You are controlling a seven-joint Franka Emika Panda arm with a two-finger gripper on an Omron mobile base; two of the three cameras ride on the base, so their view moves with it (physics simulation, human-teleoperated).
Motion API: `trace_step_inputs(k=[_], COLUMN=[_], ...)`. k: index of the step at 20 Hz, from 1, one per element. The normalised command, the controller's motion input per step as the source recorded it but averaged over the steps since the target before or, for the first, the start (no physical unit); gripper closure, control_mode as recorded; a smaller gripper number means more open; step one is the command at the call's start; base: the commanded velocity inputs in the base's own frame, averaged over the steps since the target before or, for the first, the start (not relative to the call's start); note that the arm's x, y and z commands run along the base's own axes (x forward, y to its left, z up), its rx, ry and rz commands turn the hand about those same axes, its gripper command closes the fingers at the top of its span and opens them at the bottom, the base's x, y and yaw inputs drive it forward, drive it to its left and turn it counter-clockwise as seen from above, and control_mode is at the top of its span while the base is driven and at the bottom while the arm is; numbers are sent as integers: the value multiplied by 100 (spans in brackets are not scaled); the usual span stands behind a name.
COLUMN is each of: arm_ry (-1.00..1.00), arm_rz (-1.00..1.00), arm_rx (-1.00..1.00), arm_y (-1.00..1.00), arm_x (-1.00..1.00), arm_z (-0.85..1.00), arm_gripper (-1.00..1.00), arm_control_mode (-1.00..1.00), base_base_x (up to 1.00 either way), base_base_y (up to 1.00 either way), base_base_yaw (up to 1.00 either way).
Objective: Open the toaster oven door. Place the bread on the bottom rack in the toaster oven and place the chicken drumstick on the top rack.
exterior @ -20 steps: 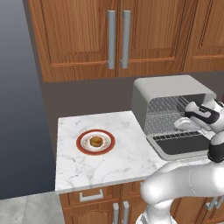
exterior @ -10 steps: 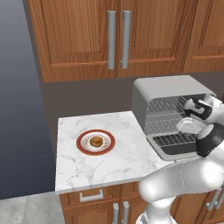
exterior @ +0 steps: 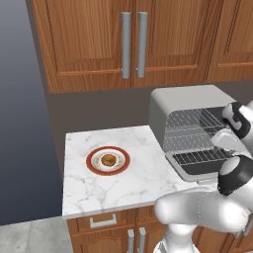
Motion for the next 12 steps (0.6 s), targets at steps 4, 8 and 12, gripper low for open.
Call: trace_step_inputs(k=[4, 8, 12], arm_ry=[2, 0, 2], arm_rz=[0, 0, 0], arm_rx=[-2, -7, -8], arm_y=[50, 59, 58], arm_x=[-12, -11, -8], arm_z=[42, 2, 0], arm_gripper=[-100, -100, -100], arm_control_mode=[-100, -100, -100], base_base_x=[0, 0, 0], base_base_y=[0, 0, 0], base_base_yaw=[0, 0, 0])
